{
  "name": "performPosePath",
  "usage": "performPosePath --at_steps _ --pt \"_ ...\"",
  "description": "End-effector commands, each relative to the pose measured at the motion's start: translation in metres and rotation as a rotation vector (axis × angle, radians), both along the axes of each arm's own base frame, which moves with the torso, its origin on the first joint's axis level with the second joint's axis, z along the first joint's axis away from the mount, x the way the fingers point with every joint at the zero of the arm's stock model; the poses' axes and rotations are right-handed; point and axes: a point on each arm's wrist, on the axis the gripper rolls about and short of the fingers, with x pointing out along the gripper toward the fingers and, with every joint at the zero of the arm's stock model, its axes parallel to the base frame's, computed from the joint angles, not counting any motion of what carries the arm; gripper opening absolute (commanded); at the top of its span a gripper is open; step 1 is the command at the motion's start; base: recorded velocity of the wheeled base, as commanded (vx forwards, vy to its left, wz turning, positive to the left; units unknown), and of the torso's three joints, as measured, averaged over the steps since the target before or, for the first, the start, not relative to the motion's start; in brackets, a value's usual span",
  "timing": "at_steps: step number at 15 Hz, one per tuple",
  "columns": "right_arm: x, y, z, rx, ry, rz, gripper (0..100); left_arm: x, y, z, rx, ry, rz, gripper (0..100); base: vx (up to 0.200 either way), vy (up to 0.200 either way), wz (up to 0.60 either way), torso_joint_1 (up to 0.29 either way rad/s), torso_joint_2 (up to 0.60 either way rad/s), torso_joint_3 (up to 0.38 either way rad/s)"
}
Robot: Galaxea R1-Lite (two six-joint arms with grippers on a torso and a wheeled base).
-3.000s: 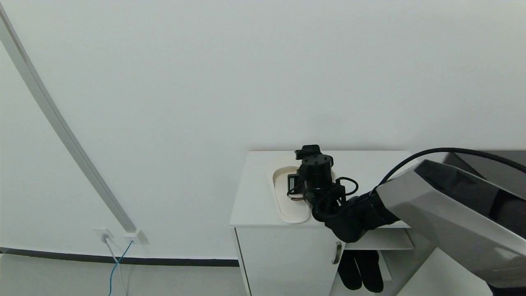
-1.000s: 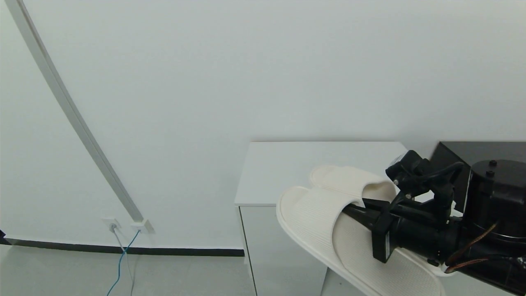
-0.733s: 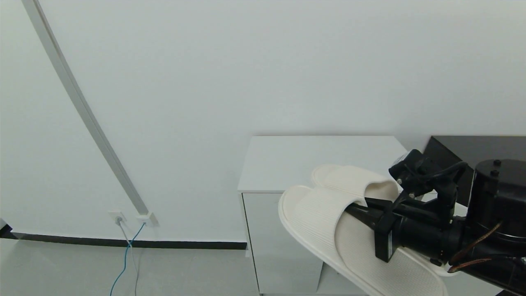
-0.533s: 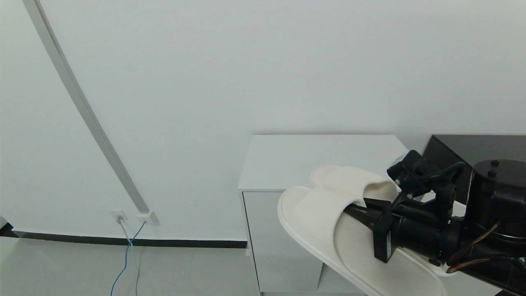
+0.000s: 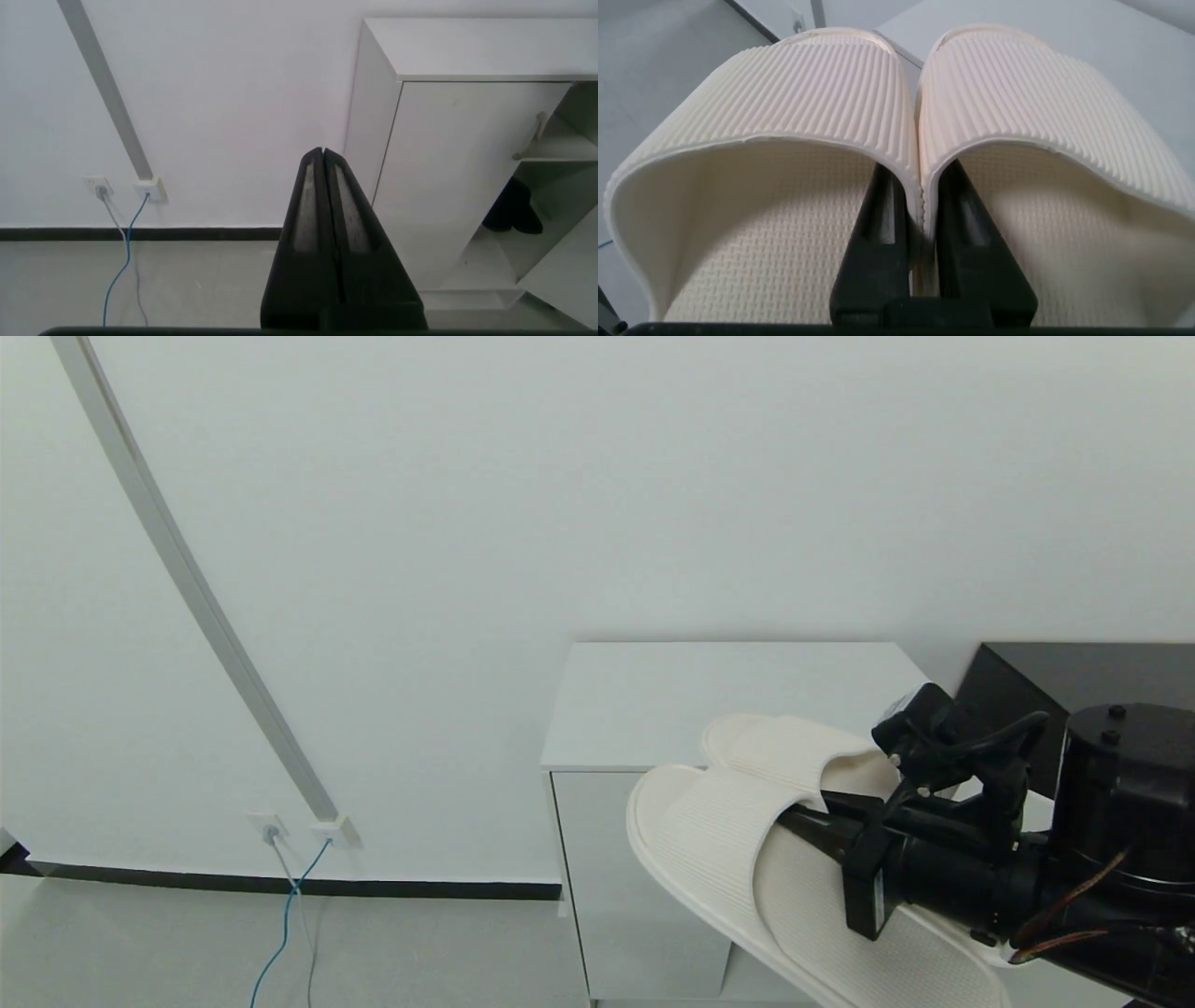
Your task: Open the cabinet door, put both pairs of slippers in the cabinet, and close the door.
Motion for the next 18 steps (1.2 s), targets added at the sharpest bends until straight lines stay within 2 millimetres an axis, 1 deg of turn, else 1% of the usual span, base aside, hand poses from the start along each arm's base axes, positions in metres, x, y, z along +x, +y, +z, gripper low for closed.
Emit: performPosePath --at_steps 1,4,14,18 --pt "0.0011 0.0015 -0.0033 -0.011 0.007 0.002 0 0.0001 0.0000 0.0000 0.000 0.001 0.001 0 0.000 0.000 0.00 0.000 0.00 0.000" --pt "0.0013 0.0016 -0.0029 -0.010 0.006 0.001 0 0.0001 0.0000 0.0000 0.000 0.001 0.001 0 0.000 0.000 0.00 0.000 0.00 0.000" --pt "0.0056 0.0048 -0.0076 -0.021 0.021 0.002 0 0.0001 -0.0001 0.0000 0.001 0.001 -0.003 0 0.000 -0.200 0.00 0.002 0.00 0.003" --pt "0.0003 -0.0002 -0.0042 -0.011 0.012 0.000 0 0.0001 -0.0001 0.0000 0.001 0.001 -0.003 0 0.000 -0.200 0.00 0.004 0.00 0.002"
